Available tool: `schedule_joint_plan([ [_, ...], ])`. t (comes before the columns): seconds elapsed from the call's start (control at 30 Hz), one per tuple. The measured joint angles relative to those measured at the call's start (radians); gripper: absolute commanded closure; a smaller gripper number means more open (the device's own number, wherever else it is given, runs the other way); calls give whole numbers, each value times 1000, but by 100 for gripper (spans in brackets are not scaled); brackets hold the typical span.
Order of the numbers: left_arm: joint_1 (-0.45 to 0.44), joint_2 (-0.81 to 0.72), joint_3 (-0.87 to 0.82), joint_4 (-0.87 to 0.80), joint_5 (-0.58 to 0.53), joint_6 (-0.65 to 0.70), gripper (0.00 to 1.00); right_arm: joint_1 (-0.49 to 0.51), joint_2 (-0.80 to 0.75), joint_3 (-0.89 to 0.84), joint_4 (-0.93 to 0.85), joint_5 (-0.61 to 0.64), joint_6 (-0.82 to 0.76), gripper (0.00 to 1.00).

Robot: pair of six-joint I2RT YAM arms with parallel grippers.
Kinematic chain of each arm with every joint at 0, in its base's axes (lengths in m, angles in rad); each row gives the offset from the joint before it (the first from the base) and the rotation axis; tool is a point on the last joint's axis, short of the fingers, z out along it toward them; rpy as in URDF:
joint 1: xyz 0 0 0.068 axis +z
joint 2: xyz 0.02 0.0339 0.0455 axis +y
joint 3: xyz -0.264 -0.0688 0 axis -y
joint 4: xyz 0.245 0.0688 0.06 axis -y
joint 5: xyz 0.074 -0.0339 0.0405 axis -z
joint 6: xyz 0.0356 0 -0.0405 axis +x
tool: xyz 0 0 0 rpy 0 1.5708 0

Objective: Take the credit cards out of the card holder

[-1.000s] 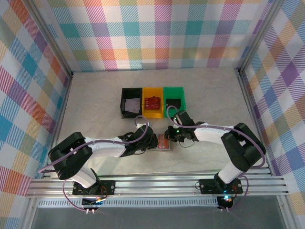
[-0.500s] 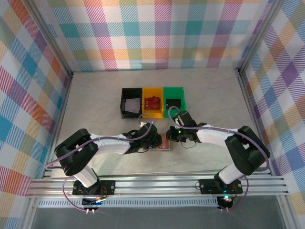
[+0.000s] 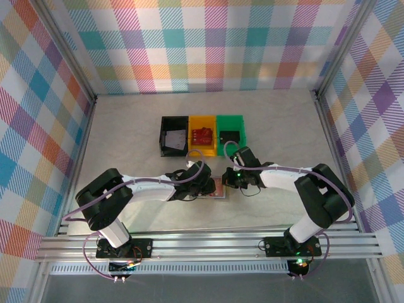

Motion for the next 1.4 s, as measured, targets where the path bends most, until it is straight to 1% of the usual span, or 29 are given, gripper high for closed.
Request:
schedule_joint_plan([
  [0.23,0,20,47,-33,0,60,68,0,16,11,2,-8,0,100],
  [0.57,8,39,57,-55,-4,103,68,0,19,14,3,-11,-3,100],
  [0.77,13,38,75,-110,-40,132,65,0,26,19,3,-12,-7,100],
  [0.9,13,38,86,-134,-50,138,65,0,28,21,3,-15,-7,100],
  [1.4,13,50,87,-119,-37,121,66,-6,31,21,5,-28,-7,100],
])
